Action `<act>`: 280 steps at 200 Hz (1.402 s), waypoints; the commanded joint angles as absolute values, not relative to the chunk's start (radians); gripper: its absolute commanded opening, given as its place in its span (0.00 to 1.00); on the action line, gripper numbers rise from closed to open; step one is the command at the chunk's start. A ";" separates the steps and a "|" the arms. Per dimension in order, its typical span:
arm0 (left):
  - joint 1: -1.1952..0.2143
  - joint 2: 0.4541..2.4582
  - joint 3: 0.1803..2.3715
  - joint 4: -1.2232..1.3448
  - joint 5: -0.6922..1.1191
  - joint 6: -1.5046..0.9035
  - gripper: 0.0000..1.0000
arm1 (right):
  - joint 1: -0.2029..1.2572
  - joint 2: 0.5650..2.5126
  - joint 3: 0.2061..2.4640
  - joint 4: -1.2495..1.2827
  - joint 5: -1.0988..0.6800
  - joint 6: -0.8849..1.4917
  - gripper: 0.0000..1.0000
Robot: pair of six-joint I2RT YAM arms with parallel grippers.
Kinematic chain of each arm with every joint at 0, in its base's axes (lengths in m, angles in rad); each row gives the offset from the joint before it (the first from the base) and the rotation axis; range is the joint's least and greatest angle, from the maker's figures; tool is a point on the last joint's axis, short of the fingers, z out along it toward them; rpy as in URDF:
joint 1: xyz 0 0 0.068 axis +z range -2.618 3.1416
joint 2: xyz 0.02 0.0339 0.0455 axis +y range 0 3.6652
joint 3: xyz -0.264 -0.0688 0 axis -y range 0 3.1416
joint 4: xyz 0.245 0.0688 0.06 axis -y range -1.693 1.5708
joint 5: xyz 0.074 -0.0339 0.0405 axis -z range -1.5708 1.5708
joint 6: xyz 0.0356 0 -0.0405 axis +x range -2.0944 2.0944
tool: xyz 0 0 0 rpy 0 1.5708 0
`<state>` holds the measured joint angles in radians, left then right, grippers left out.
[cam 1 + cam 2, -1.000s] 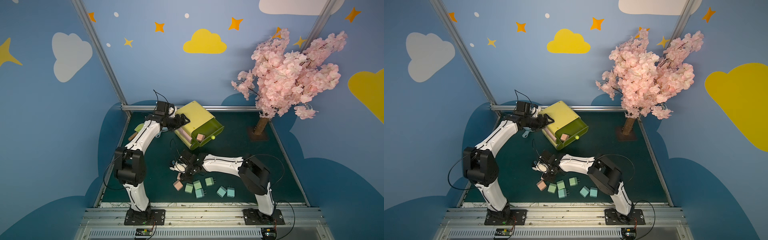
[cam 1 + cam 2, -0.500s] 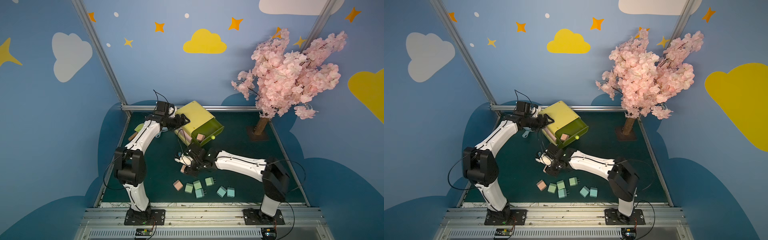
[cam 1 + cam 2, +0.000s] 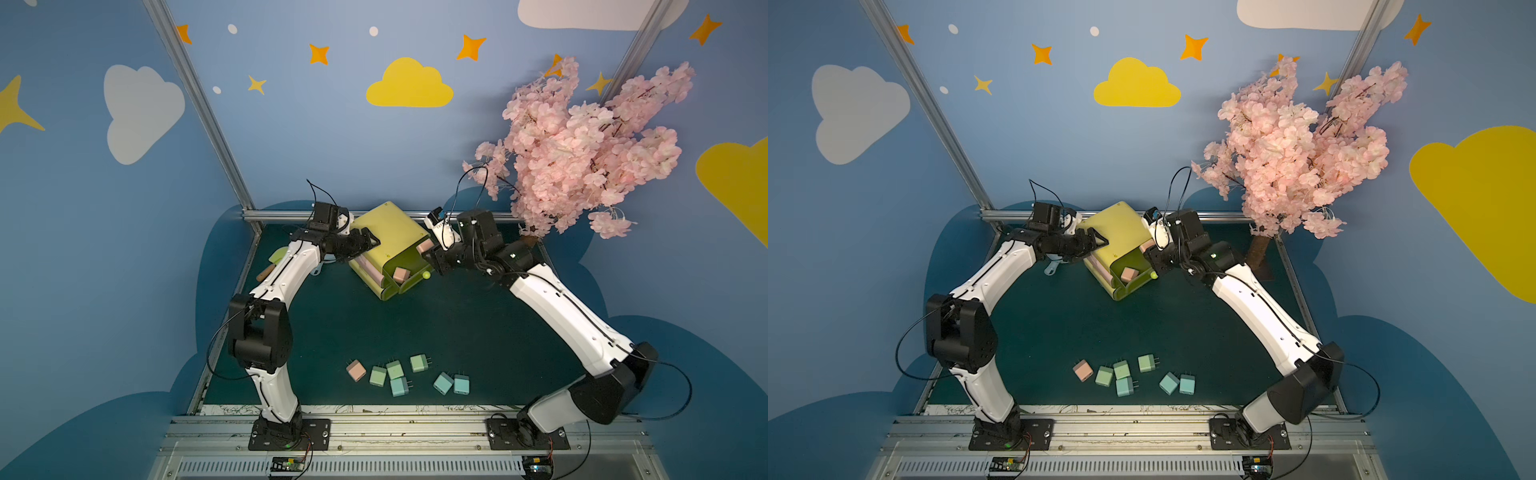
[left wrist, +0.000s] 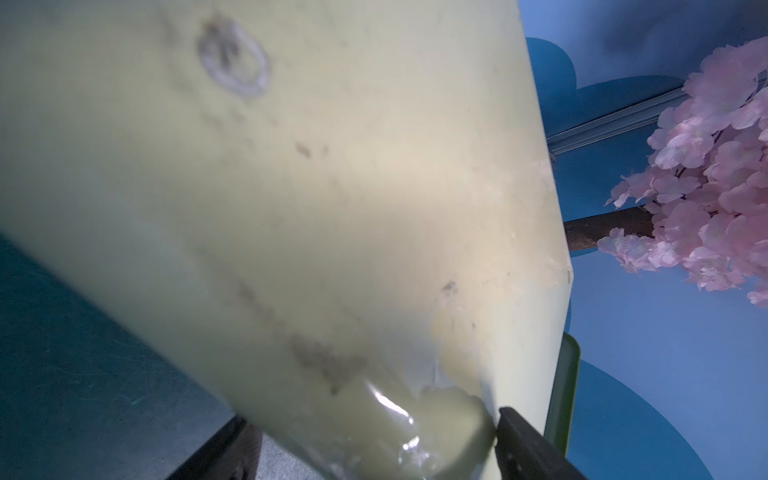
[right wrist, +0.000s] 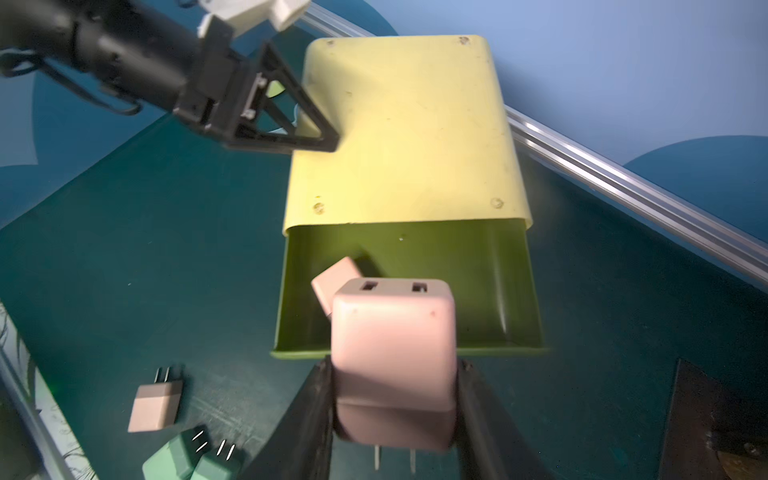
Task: Place the plugs into the drawer by color
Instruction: Place the plug in the drawer.
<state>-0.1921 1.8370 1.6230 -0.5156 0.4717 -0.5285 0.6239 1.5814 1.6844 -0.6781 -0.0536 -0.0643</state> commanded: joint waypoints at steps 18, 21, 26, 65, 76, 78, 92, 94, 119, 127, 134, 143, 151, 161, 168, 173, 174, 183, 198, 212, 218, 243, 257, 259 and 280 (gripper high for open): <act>-0.195 1.825 1.599 -0.570 0.445 -0.517 0.89 | 0.600 1.730 1.841 -0.795 -0.102 -0.066 0.16; -0.195 1.825 1.599 -0.570 0.445 -0.517 0.88 | 0.598 1.740 1.851 -0.799 -0.103 -0.067 0.16; -0.194 1.827 1.599 -0.569 0.446 -0.517 0.89 | 0.597 1.760 1.868 -0.808 -0.106 -0.070 0.16; -0.195 1.828 1.600 -0.569 0.445 -0.517 0.89 | 0.595 1.885 1.991 -0.899 -0.126 -0.082 0.16; -0.195 1.827 1.597 -0.569 0.444 -0.517 0.89 | 0.594 1.904 2.001 -0.913 -0.124 -0.081 0.16; -0.195 1.827 1.598 -0.570 0.445 -0.517 0.89 | 0.594 1.906 2.002 -0.916 -0.123 -0.081 0.16; -0.195 1.826 1.597 -0.570 0.445 -0.517 0.89 | 0.593 1.917 2.008 -0.932 -0.119 -0.077 0.17; -0.195 1.825 1.597 -0.570 0.445 -0.517 0.89 | 0.593 1.919 2.009 -0.934 -0.118 -0.077 0.17; -0.196 1.828 1.599 -0.569 0.446 -0.518 0.89 | 0.593 1.939 2.024 -0.960 -0.106 -0.067 0.17; -0.196 1.830 1.599 -0.568 0.448 -0.519 0.89 | 0.594 1.947 2.030 -0.966 -0.103 -0.063 0.17; -0.198 1.831 1.600 -0.568 0.449 -0.520 0.89 | 0.594 1.954 2.035 -0.967 -0.100 -0.063 0.18; -0.198 1.832 1.600 -0.568 0.449 -0.520 0.89 | 0.594 1.965 2.042 -0.969 -0.100 -0.063 0.18; -0.198 1.831 1.601 -0.568 0.449 -0.520 0.89 | 0.594 1.977 2.052 -0.972 -0.100 -0.063 0.19; -0.199 1.831 1.599 -0.568 0.448 -0.519 0.89 | 0.594 1.993 2.064 -0.973 -0.102 -0.062 0.20; -0.199 1.831 1.599 -0.568 0.448 -0.520 0.89 | 0.594 2.005 2.072 -0.972 -0.103 -0.065 0.21; -0.199 1.831 1.600 -0.568 0.447 -0.519 0.89 | 0.594 2.013 2.080 -0.974 -0.103 -0.067 0.22; -0.199 1.832 1.600 -0.568 0.448 -0.519 0.89 | 0.594 2.015 2.082 -0.974 -0.103 -0.067 0.22; -0.200 1.832 1.600 -0.568 0.446 -0.519 0.88 | 0.594 2.029 2.092 -0.976 -0.098 -0.069 0.23; -0.200 1.830 1.597 -0.568 0.446 -0.518 0.89 | 0.594 2.050 2.110 -0.977 -0.093 -0.071 0.27; -0.200 1.829 1.596 -0.568 0.444 -0.518 0.89 | 0.593 2.064 2.124 -0.978 -0.099 -0.071 0.28; -0.201 1.828 1.596 -0.568 0.444 -0.517 0.89 | 0.594 2.069 2.128 -0.981 -0.099 -0.071 0.29; -0.200 1.828 1.596 -0.568 0.445 -0.517 0.89 | 0.593 2.077 2.129 -0.983 -0.092 -0.071 0.33; -0.201 1.827 1.597 -0.569 0.445 -0.517 0.89 | 0.592 2.079 2.130 -0.982 -0.095 -0.072 0.38; -0.201 1.827 1.598 -0.569 0.445 -0.517 0.89 | 0.592 2.079 2.131 -0.982 -0.095 -0.072 0.38; -0.201 1.827 1.598 -0.570 0.443 -0.516 0.89 | 0.591 2.076 2.136 -0.982 -0.098 -0.072 0.48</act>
<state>-0.1947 1.8366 1.6222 -0.5156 0.4713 -0.5293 0.5972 2.0735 2.0968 -0.9607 -0.0963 -0.0681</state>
